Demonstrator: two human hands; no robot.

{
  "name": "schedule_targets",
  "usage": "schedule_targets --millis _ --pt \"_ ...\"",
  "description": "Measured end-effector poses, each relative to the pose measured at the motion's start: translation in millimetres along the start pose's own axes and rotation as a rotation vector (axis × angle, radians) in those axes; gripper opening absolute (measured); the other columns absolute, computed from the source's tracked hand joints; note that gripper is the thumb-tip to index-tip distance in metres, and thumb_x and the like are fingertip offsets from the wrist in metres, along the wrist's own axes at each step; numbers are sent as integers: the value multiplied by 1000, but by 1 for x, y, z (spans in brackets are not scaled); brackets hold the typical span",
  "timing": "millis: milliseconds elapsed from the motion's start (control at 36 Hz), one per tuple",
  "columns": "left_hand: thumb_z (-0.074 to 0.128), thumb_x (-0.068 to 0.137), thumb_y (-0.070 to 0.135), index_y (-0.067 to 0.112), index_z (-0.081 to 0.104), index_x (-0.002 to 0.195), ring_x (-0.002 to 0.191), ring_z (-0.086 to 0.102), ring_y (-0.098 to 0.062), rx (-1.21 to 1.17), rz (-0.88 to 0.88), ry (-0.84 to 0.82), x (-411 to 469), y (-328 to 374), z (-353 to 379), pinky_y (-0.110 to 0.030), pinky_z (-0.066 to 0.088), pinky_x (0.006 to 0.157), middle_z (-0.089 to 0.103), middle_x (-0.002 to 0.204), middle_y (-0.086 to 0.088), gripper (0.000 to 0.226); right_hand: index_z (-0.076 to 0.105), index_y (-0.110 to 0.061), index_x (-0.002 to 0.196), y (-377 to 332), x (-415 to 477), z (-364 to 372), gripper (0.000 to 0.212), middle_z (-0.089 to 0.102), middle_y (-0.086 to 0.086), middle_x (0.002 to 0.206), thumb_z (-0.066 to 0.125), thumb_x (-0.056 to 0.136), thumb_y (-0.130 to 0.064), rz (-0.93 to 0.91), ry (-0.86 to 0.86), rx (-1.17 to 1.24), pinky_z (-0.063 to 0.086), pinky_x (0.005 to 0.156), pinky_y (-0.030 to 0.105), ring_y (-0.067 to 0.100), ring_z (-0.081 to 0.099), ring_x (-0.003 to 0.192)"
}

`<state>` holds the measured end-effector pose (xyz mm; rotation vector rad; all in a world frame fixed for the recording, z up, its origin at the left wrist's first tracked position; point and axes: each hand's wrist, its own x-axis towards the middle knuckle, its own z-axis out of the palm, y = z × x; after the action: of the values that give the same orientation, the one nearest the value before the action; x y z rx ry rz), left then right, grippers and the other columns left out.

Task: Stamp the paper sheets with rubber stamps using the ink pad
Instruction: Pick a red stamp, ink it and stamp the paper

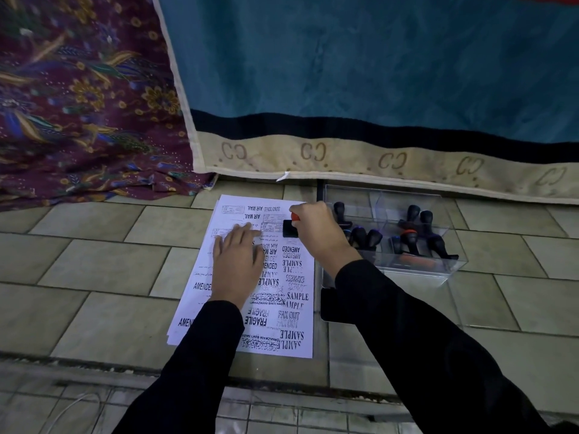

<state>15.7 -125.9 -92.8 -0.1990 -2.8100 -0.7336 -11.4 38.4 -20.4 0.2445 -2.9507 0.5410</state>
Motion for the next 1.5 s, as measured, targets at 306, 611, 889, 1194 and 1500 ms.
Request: schedule_targets --millis 306,611,889,1194,1500 --pt "44 93 23 22 54 122 138 31 -17 13 8 4 1 1 -1 -46 13 116 45 142 2 31 43 -5 64 4 -2 4 25 47 8 63 53 84 6 -11 45 41 35 53 29 24 46 61" --pt "45 93 24 19 54 122 135 34 -18 13 20 23 0 0 -2 -45 15 115 47 141 -1 31 52 -10 115 9 0 -11 30 63 15 105 61 87 -7 138 112 378 54 85 38 27 62 95" --pt "45 93 25 20 54 122 135 34 -17 34 13 16 0 1 -1 -44 16 115 48 140 1 30 60 -14 103 84 19 -71 19 58 8 111 64 85 -7 217 481 392 52 83 23 17 61 90" --pt "45 93 24 21 54 121 135 35 -17 24 16 20 0 1 -2 -44 16 115 48 140 1 30 61 -5 92 107 18 -48 9 63 17 95 63 83 -4 344 172 134 47 73 32 30 59 89" --pt "47 92 24 21 55 120 136 34 -17 18 7 14 1 0 0 -44 16 115 47 141 1 29 66 5 100 106 27 -50 19 65 22 106 56 87 -6 414 -85 0 50 80 35 33 60 98"
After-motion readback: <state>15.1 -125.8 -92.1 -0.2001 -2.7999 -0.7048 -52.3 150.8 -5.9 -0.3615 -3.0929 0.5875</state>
